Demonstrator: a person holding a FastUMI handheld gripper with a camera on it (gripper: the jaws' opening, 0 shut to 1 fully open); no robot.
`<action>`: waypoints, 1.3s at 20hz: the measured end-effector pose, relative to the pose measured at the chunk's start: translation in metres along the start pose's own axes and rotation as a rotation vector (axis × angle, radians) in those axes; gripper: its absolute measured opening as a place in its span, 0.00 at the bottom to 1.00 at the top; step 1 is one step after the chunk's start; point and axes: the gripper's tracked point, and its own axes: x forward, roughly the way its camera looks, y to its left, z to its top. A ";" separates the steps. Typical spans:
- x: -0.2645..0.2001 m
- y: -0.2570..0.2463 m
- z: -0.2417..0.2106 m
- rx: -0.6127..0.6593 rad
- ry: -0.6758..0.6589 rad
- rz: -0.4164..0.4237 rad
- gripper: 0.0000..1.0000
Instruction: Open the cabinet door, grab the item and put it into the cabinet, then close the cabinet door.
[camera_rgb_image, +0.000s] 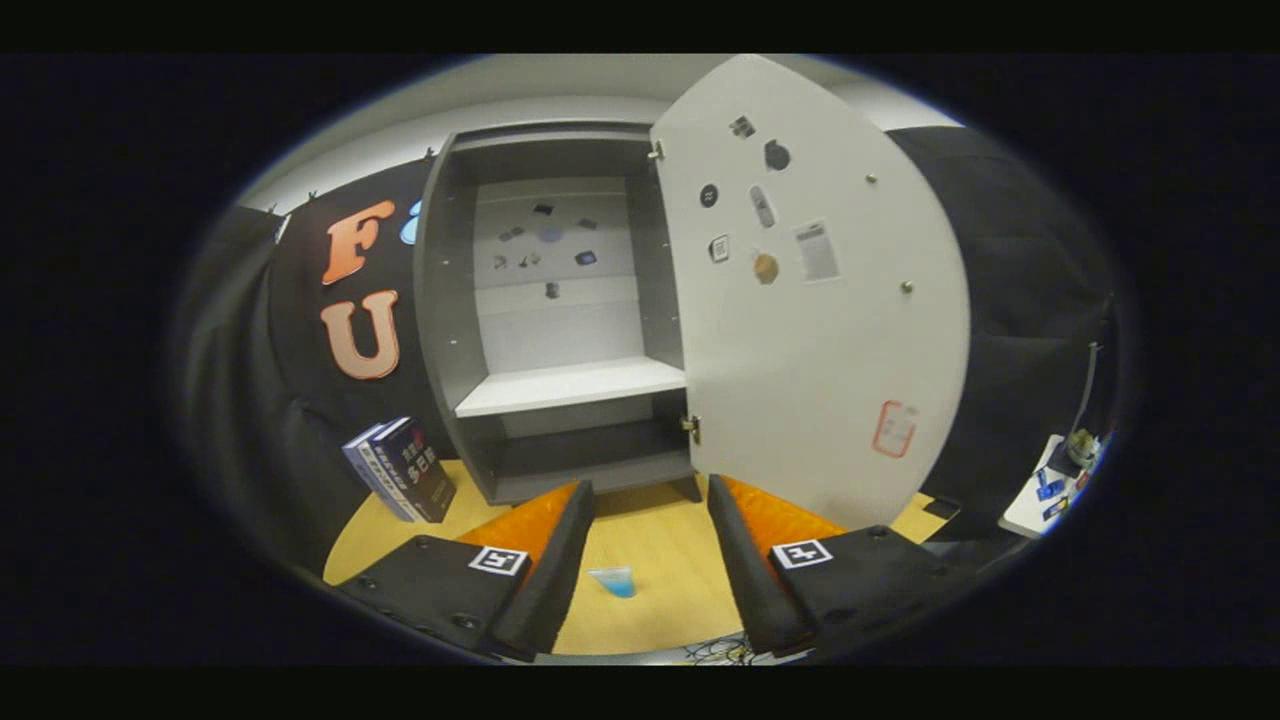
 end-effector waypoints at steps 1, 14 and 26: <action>0.009 0.007 -0.014 -0.004 0.022 0.008 0.76; 0.093 0.023 -0.170 -0.110 0.289 0.040 0.99; 0.124 0.017 -0.228 -0.122 0.426 0.057 0.79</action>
